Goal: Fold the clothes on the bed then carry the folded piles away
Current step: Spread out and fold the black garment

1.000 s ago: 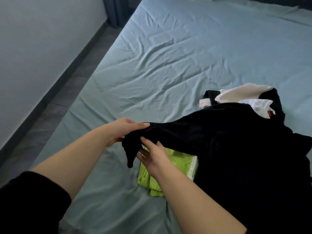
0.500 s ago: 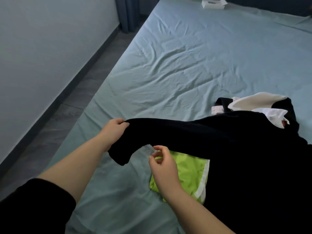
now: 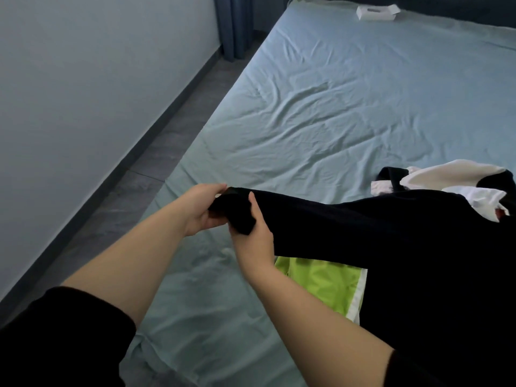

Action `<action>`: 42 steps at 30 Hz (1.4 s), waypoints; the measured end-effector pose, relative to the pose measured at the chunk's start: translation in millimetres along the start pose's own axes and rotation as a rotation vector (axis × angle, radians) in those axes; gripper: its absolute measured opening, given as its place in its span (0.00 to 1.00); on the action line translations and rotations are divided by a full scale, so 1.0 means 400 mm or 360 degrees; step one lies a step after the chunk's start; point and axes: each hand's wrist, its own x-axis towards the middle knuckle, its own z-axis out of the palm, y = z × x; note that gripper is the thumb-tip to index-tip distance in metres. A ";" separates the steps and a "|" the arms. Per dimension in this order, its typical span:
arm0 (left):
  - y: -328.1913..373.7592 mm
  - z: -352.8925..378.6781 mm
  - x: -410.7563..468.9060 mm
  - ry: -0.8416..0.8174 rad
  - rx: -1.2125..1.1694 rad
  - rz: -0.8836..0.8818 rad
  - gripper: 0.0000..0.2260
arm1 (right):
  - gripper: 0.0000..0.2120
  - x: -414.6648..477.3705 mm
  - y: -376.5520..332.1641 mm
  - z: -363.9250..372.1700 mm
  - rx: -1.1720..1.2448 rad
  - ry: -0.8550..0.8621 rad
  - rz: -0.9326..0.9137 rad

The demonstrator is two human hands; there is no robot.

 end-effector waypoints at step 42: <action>-0.702 1.355 0.210 0.0072 0.2634 0.0974 0.32 | 0.14 0.062 0.968 -1.467 0.0571 0.0616 0.0931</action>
